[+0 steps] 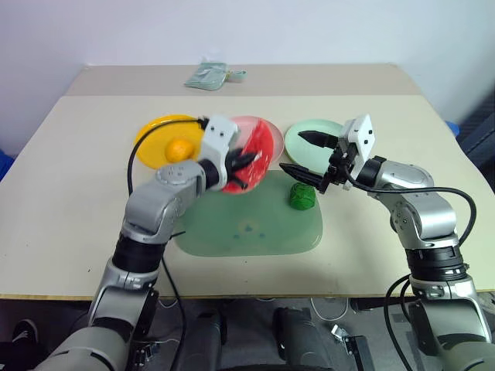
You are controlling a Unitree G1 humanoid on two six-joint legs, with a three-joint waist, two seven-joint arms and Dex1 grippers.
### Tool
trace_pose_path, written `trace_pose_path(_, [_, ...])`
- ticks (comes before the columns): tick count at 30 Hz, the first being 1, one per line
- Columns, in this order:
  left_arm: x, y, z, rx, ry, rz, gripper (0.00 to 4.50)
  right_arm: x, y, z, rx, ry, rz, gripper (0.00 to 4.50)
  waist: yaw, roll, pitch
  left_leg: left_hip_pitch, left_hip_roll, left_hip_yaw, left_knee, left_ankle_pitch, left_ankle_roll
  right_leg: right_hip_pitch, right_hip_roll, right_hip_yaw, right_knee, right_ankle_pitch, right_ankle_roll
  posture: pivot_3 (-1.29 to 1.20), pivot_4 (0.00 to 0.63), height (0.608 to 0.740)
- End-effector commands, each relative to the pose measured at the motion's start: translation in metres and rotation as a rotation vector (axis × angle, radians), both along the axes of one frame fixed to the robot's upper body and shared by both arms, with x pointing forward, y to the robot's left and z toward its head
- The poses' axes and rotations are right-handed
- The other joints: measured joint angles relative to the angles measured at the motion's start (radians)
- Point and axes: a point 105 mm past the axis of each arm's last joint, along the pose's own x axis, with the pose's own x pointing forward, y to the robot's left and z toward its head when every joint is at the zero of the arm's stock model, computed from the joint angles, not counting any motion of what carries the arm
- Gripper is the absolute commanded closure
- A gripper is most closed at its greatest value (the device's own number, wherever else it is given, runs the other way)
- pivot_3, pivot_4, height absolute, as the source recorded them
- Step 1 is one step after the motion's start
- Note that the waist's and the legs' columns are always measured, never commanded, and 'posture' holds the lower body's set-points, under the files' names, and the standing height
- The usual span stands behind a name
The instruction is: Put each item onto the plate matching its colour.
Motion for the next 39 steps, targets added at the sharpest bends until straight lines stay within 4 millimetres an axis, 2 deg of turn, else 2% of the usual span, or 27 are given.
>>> trace_pose_path(1, [0.028, 0.016, 0.024, -0.09, -0.082, 0.088, 4.27, 0.001, 0.0, 0.016, 0.019, -0.061, -0.003, 0.0, 0.0, 0.0, 0.0, 0.0, 0.0, 0.0, 0.0, 0.0, 0.0, 0.0, 0.0, 0.0, 0.0, 0.0, 0.0, 0.0, 0.15, 0.74])
trace_pose_path(5, [0.06, 0.017, 0.017, -0.076, -0.093, 0.135, 4.27, 0.001, 0.001, 0.014, 0.024, -0.045, 0.004, 0.0, -0.001, 0.0, 0.0, 0.0, 0.0, 0.0, -0.001, 0.0, 0.0, 0.0, 0.0, 0.0, -0.001, 0.0, 0.0, 0.0, 0.15, 0.74])
trace_pose_path(7, [0.068, 0.008, 0.019, -0.067, -0.12, 0.119, 4.27, -0.003, 0.004, 0.009, 0.02, -0.024, 0.03, 0.0, 0.001, 0.0, 0.0, 0.0, 0.0, 0.0, -0.001, 0.0, 0.0, 0.0, 0.0, 0.0, -0.001, 0.0, 0.0, 0.0, 0.15, 0.74])
trace_pose_path(9, [0.073, 0.0, 0.019, -0.105, -0.089, 0.094, 3.21, -0.008, 0.006, 0.006, 0.015, -0.013, 0.054, 0.0, 0.002, 0.0, 0.0, -0.001, 0.0, 0.0, -0.001, 0.0, 0.0, 0.0, 0.0, 0.0, -0.002, 0.0, 0.0, 0.0, 0.15, 0.74])
trace_pose_path(11, [0.076, -0.005, 0.016, -0.108, -0.094, 0.089, 2.33, -0.013, 0.006, 0.002, -0.002, -0.003, 0.066, 0.0, 0.002, 0.0, 0.0, -0.002, -0.001, 0.0, -0.001, 0.0, 0.0, 0.0, 0.0, 0.0, -0.003, 0.0, 0.0, 0.0, 0.15, 0.74])
trace_pose_path(15, [0.076, -0.011, 0.008, -0.083, -0.098, 0.069, 0.22, -0.024, 0.003, -0.015, -0.075, 0.056, 0.098, 0.0, -0.001, 0.0, 0.0, -0.002, -0.001, 0.0, -0.002, 0.0, 0.0, 0.0, 0.0, 0.0, -0.003, 0.0, 0.0, 0.0, 0.15, 0.74])
trace_pose_path(16, [0.075, -0.011, 0.007, -0.079, -0.1, 0.065, 0.05, -0.025, 0.001, -0.018, -0.09, 0.067, 0.099, 0.0, -0.003, 0.0, 0.0, -0.001, -0.001, 0.0, -0.002, 0.0, 0.0, 0.0, 0.0, 0.0, -0.003, 0.0, 0.001, 0.0, 0.15, 0.74])
trace_pose_path(17, [0.075, -0.011, 0.007, -0.079, -0.102, 0.063, 0.05, -0.026, 0.0, -0.019, -0.099, 0.073, 0.098, 0.0, -0.004, 0.0, 0.0, -0.001, -0.001, 0.0, -0.002, 0.0, 0.0, 0.0, 0.0, 0.0, -0.003, 0.0, 0.001, 0.0, 0.15, 0.74])
trace_pose_path(21, [0.058, -0.017, 0.03, -0.174, -0.169, -0.078, 0.05, -0.016, -0.007, -0.03, -0.167, 0.076, 0.028, 0.0, -0.004, 0.0, 0.0, -0.001, -0.001, 0.0, -0.002, 0.0, 0.0, 0.0, 0.0, 0.0, -0.002, 0.0, 0.0, 0.0, 0.15, 0.74])
trace_pose_path(23, [0.026, -0.013, 0.041, -0.192, -0.25, -0.287, 0.05, -0.009, -0.013, -0.039, -0.207, 0.085, -0.009, 0.0, -0.007, 0.0, 0.0, -0.001, 0.0, 0.0, -0.002, 0.0, 0.0, 0.0, 0.0, 0.0, -0.002, 0.0, 0.0, 0.0, 0.15, 0.74])
trace_pose_path(25, [-0.004, -0.001, 0.037, -0.152, -0.25, -0.463, 0.05, -0.007, -0.015, -0.047, -0.235, 0.095, -0.021, 0.0, -0.017, 0.0, 0.0, 0.0, 0.0, 0.001, -0.003, 0.0, 0.0, 0.0, 0.0, 0.0, -0.002, 0.0, 0.0, 0.0, 0.15, 0.74])
trace_pose_path(27, [-0.029, 0.024, 0.03, -0.09, -0.249, -0.552, 0.05, -0.006, -0.015, -0.05, -0.256, 0.102, -0.021, 0.0, -0.025, 0.0, 0.0, 0.0, 0.0, 0.0, -0.004, 0.0, 0.0, -0.001, 0.0, 0.0, -0.001, 0.0, 0.0, 0.0, 0.15, 0.74])
trace_pose_path(28, [-0.038, 0.035, 0.026, -0.092, -0.192, -0.578, 0.05, -0.006, -0.015, -0.051, -0.257, 0.109, -0.02, 0.0, -0.029, 0.001, 0.0, 0.0, 0.0, 0.0, -0.004, 0.0, 0.0, -0.001, 0.001, 0.0, -0.001, 0.0, 0.0, 0.0, 0.15, 0.74])
trace_pose_path(31, [-0.056, 0.064, 0.021, -0.033, -0.179, -0.581, 0.05, -0.005, -0.017, -0.055, -0.275, 0.12, -0.017, 0.0, -0.027, 0.0, 0.0, 0.0, 0.0, 0.0, -0.002, 0.0, 0.0, -0.001, 0.0, 0.0, 0.0, 0.0, 0.0, 0.0, 0.15, 0.74])
trace_pose_path(33, [-0.068, 0.082, 0.017, 0.044, -0.23, -0.548, 0.05, -0.005, -0.017, -0.058, -0.279, 0.135, -0.008, 0.0, -0.023, 0.0, 0.0, 0.0, 0.0, 0.0, -0.002, 0.0, 0.0, 0.0, 0.0, 0.0, 0.0, 0.0, 0.0, 0.0, 0.15, 0.74])
trace_pose_path(36, [-0.082, 0.099, 0.006, 0.125, -0.25, -0.519, 0.05, -0.003, -0.017, -0.06, -0.277, 0.141, -0.009, 0.0, -0.019, 0.0, 0.0, 0.0, 0.0, 0.0, -0.002, 0.0, 0.0, 0.0, 0.0, 0.0, -0.001, 0.0, 0.0, 0.0, 0.15, 0.74])
trace_pose_path(39, [-0.096, 0.109, -0.004, 0.097, -0.223, -0.542, 0.05, -0.002, -0.017, -0.067, -0.293, 0.175, 0.002, 0.0, -0.011, 0.0, 0.0, 0.0, 0.0, 0.0, -0.001, 0.0, 0.0, 0.0, 0.0, 0.0, -0.001, 0.0, 0.0, 0.0, 0.15, 0.74])
